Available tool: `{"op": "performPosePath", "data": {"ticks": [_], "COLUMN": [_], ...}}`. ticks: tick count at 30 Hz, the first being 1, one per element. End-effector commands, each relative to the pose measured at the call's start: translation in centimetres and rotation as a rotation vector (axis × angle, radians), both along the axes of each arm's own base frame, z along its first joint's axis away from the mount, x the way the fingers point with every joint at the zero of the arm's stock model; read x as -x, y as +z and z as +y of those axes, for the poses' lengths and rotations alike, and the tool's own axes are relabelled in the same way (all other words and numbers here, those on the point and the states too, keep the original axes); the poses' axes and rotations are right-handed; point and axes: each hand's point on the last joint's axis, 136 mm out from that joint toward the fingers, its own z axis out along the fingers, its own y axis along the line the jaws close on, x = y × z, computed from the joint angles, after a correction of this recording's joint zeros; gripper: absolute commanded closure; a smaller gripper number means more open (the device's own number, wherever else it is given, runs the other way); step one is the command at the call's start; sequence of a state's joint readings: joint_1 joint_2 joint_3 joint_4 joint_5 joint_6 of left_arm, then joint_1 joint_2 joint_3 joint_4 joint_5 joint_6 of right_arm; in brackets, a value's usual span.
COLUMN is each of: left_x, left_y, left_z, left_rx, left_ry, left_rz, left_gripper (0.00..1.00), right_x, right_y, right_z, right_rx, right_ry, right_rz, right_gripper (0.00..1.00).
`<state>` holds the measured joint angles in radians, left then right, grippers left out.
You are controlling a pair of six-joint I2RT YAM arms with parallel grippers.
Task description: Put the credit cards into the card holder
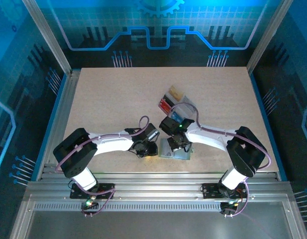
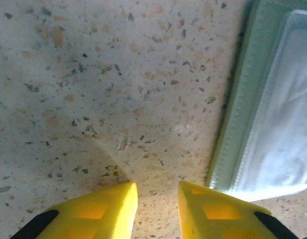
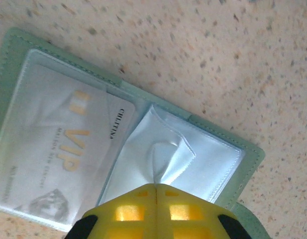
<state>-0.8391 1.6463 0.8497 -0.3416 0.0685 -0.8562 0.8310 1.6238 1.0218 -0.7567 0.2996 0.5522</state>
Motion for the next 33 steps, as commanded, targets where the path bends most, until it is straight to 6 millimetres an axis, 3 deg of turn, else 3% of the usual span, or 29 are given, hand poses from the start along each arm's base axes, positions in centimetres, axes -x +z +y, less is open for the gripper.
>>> {"op": "performPosePath", "data": {"ticks": [1, 13, 21, 24, 28, 33], "left_x": [-0.1, 0.8, 1.4, 1.8, 2.6, 3.6], "left_y": [-0.6, -2.5, -0.6, 0.8, 2.2, 3.8], "left_z": [-2.1, -4.2, -2.5, -1.5, 0.1, 2.8], "left_rx": [0.089, 0.184, 0.196, 0.206, 0.213, 0.23], "left_ry": [-0.054, -0.086, -0.06, -0.053, -0.048, -0.014], "left_rz": [0.003, 0.036, 0.001, -0.029, -0.066, -0.099], "left_gripper": [0.71, 0.72, 0.67, 0.64, 0.57, 0.53], "right_x": [0.3, -0.4, -1.0, -1.6, -2.7, -3.3], "right_y": [0.3, 0.3, 4.3, 6.1, 8.5, 9.5], "right_z": [1.2, 7.2, 11.1, 11.0, 9.1, 7.2], "right_rx": [-0.017, -0.255, -0.502, -0.507, -0.452, -0.418], "right_ry": [0.031, -0.031, 0.004, 0.023, 0.025, 0.01], "right_rz": [0.042, 0.142, 0.136, 0.102, 0.024, 0.005], "right_gripper": [0.98, 0.77, 0.54, 0.47, 0.36, 0.33]}}
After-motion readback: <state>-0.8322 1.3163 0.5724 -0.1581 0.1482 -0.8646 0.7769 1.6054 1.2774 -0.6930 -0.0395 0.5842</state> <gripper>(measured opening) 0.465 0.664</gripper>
